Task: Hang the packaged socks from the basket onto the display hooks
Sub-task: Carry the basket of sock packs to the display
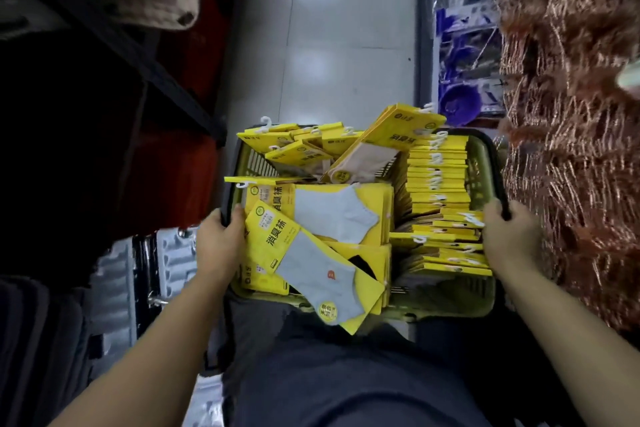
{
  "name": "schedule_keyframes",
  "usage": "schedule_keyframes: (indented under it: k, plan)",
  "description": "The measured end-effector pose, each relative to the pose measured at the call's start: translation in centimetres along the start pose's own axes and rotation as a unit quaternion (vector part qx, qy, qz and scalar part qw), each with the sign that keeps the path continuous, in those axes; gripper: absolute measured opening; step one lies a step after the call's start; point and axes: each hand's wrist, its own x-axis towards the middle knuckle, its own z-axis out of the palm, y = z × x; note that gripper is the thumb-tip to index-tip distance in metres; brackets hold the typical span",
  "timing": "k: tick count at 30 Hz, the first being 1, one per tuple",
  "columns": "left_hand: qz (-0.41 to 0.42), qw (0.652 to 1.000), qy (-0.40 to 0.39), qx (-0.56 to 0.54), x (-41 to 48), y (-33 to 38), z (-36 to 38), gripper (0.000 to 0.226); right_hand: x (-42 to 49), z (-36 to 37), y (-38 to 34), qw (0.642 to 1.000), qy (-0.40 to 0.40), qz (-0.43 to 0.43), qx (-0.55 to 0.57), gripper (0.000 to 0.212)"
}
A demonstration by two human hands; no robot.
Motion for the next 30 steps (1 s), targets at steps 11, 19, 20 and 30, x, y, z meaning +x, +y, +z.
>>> schedule_keyframes:
  k: [11,19,20,30]
  plan:
    - [0.011,1.000,0.016,-0.011,21.6,16.4,1.8,0.035,18.9,6.9,-20.1,0.998,0.029,-0.048,-0.023,0.043]
    - [0.028,0.999,0.026,0.003,37.9,29.8,2.8,0.041,32.3,11.8,-34.5,0.999,0.031,-0.038,0.005,0.041]
    - [0.028,0.999,0.028,0.006,39.9,31.5,3.2,0.041,34.2,12.4,-36.1,0.999,0.031,-0.036,0.004,0.041]
    - [0.005,1.000,0.024,0.006,58.9,47.9,8.7,0.044,55.6,18.4,-51.1,1.000,0.013,-0.021,-0.004,0.046]
